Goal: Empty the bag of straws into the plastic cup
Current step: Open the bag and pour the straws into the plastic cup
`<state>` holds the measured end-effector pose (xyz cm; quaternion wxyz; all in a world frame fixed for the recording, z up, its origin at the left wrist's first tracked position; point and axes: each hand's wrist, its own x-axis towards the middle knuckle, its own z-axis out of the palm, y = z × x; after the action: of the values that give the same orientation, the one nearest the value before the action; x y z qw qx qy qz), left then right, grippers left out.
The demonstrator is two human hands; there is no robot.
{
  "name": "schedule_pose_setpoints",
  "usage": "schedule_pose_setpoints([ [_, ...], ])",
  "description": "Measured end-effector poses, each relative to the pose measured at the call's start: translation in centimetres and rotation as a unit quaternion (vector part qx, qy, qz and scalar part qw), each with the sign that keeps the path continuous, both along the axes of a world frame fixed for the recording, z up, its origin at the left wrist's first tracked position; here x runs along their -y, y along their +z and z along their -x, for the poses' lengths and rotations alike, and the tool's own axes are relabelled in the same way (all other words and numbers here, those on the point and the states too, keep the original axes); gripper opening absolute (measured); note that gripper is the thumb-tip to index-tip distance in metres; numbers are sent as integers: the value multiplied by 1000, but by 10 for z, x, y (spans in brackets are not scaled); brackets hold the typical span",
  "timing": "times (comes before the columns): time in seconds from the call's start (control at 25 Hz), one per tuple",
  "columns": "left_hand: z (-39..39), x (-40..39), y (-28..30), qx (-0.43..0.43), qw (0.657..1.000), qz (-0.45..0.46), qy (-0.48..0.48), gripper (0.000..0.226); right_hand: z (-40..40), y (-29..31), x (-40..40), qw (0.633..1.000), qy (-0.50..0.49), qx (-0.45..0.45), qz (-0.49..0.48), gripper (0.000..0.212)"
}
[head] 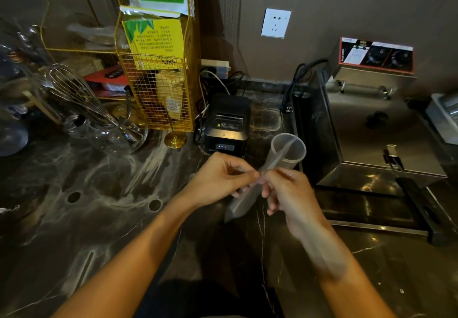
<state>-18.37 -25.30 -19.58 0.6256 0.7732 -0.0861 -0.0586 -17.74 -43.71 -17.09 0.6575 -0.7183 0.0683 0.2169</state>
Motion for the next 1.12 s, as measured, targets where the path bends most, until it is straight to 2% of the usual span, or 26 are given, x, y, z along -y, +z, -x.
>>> schedule_pose_setpoints([
  [0.16, -2, 3, 3, -63, 996, 52, -21, 19, -5, -5, 3, 999, 22, 32, -35, 22],
  [0.36, 2, 4, -1, -100, 989, 107, -34, 26, -9, -14, 10, 988, 90, 17, -121, 30],
  [0.52, 6, 5, -4, -180, 965, 188, -20, 40, -9, -21, 14, 982, 111, 20, -152, 27],
  [0.76, 12, 14, -10, -273, 922, 275, 10, 34, -12, -26, 19, 976, 127, 20, -174, 18],
  [0.88, 14, 17, -7, -251, 935, 250, 18, 39, -12, -24, 19, 980, 109, 21, -163, 20],
  [0.96, 15, 22, -4, -205, 955, 210, 39, 29, -10, -20, 18, 988, 95, 37, -112, 24],
  [1.04, 17, 28, 2, -155, 970, 170, 76, 22, -7, -14, 17, 989, 123, 68, -36, 31],
  [1.12, 19, 31, 7, -117, 980, 139, 85, 20, -3, -9, 18, 985, 150, 81, -3, 34],
])
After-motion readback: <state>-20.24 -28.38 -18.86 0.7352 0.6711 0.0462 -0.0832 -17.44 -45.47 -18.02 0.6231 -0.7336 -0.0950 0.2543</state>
